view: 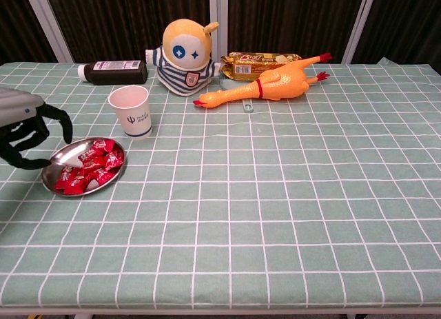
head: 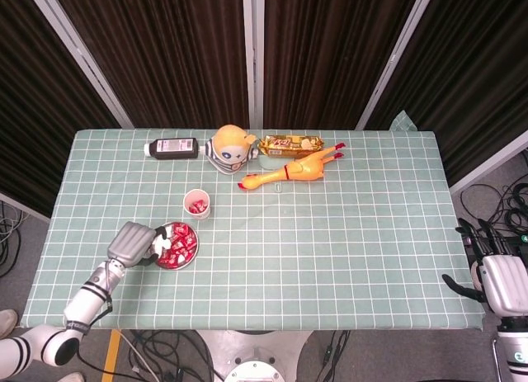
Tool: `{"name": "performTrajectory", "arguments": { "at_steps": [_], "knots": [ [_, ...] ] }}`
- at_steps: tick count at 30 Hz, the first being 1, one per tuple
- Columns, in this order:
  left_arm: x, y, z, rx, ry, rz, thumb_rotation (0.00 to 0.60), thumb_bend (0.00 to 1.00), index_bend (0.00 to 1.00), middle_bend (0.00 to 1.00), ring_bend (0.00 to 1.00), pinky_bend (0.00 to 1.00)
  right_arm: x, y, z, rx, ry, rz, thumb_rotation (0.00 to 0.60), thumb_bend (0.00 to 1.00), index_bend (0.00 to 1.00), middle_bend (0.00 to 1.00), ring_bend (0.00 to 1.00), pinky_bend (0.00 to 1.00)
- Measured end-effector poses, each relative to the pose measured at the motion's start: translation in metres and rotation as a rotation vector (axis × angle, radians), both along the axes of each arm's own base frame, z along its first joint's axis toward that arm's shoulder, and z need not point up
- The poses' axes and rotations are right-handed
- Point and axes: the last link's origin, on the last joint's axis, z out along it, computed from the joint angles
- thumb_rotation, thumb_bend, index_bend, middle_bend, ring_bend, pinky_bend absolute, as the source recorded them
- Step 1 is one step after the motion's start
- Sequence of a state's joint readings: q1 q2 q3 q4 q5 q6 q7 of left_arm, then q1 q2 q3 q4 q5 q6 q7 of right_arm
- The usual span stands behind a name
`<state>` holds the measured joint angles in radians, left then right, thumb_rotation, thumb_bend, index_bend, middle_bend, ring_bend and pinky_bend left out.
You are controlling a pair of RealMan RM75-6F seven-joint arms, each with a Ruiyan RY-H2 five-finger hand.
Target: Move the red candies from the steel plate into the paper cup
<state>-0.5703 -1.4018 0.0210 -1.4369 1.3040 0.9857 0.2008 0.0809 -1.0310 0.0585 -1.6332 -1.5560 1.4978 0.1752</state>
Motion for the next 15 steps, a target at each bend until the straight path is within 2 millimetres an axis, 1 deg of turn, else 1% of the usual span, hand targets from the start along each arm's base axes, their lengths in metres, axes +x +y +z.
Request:
{"name": "performTrajectory", "arguments": {
  "at_steps": [3,7,15],
  "knots": [
    [0.0,-0.003,-0.006,-0.039,0.02,-0.008,0.6,0.31,0.47,0.89,0.84,0.98,0.0,0.001,0.0,-0.001,0.0,-0.004,0.6,0.08,0.04,0.21,0.01,0.13],
    [-0.002,-0.002,-0.011,-0.073,0.05,-0.005,0.6,0.32,0.48,0.89,0.84,0.98,0.0,0.002,0.0,-0.003,0.0,-0.004,0.6,0.08,0.04,0.21,0.01,0.13],
    [-0.001,0.001,-0.017,-0.094,0.049,-0.011,0.6,0.32,0.48,0.89,0.84,0.98,0.001,0.001,-0.002,0.0,0.0,-0.007,0.6,0.08,0.04,0.21,0.01,0.13]
  ]
}}
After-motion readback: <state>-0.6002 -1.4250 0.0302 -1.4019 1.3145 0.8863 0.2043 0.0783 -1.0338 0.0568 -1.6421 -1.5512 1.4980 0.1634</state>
